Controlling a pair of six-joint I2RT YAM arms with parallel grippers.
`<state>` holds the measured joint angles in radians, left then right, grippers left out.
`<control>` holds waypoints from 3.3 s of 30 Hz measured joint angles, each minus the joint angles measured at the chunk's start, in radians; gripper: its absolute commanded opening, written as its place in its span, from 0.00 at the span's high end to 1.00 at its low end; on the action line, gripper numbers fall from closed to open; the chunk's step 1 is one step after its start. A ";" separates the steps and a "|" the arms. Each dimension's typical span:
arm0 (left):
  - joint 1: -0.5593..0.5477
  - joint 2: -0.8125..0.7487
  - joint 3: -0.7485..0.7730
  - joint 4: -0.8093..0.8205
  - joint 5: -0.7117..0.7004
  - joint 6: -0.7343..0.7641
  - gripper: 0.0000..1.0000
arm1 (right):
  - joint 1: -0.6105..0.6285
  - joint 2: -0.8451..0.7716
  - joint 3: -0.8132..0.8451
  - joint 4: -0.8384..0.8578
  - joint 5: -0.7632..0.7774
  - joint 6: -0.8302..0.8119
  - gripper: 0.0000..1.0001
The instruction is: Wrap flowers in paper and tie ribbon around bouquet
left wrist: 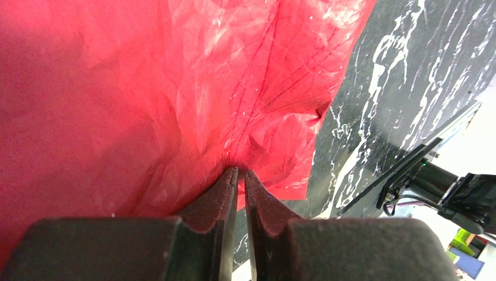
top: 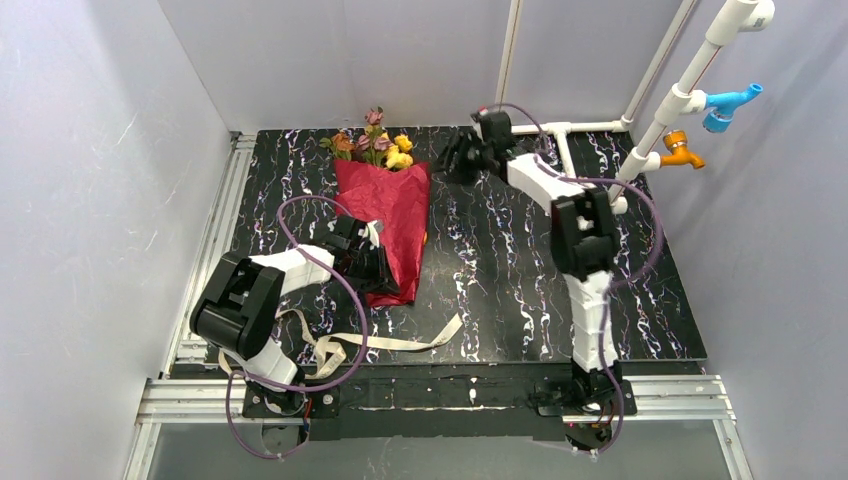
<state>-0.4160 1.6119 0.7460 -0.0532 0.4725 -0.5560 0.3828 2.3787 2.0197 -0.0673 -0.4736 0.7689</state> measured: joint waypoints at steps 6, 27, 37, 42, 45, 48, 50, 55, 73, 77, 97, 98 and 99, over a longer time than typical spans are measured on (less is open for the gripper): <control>-0.005 -0.060 0.041 -0.148 -0.048 0.030 0.48 | 0.010 -0.566 -0.839 -0.010 0.070 -0.040 0.06; 0.193 0.066 0.496 -0.370 -0.262 0.192 0.17 | 0.045 -0.045 -0.413 0.317 -0.153 0.109 0.16; 0.249 0.201 0.532 -0.348 -0.275 0.247 0.15 | 0.080 0.020 -0.320 0.305 -0.167 0.126 0.20; 0.278 0.209 0.532 -0.339 -0.298 0.264 0.07 | 0.084 0.037 -0.297 0.302 -0.182 0.126 0.20; 0.288 0.218 0.532 -0.323 -0.300 0.270 0.02 | 0.084 0.050 -0.276 0.294 -0.188 0.125 0.21; 0.298 0.249 0.539 -0.290 -0.274 0.273 0.02 | 0.084 0.070 -0.243 0.289 -0.192 0.124 0.27; 0.303 0.286 0.551 -0.273 -0.243 0.273 0.02 | 0.084 0.085 -0.221 0.281 -0.193 0.123 0.31; 0.317 0.349 0.597 -0.197 -0.166 0.261 0.02 | 0.084 0.138 -0.157 0.280 -0.212 0.137 0.38; 0.386 0.470 0.639 0.030 0.155 0.149 0.02 | 0.097 0.309 -0.025 0.476 -0.317 0.338 0.66; 0.387 0.486 0.656 0.037 0.174 0.130 0.02 | 0.097 0.335 0.005 0.507 -0.325 0.378 0.68; 0.380 0.598 0.755 -0.008 0.151 0.058 1.00 | 0.097 0.392 0.039 0.676 -0.340 0.537 0.75; 0.380 0.602 0.755 -0.005 0.153 0.048 1.00 | 0.097 0.392 0.039 0.676 -0.340 0.537 0.73; 0.380 0.604 0.755 -0.002 0.155 0.042 1.00 | 0.096 0.392 0.039 0.676 -0.341 0.537 0.69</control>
<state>-0.0360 2.2162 1.5013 -0.0547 0.6277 -0.5137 0.4789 2.7705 2.0586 0.6090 -0.8143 1.3056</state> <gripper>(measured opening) 0.033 0.243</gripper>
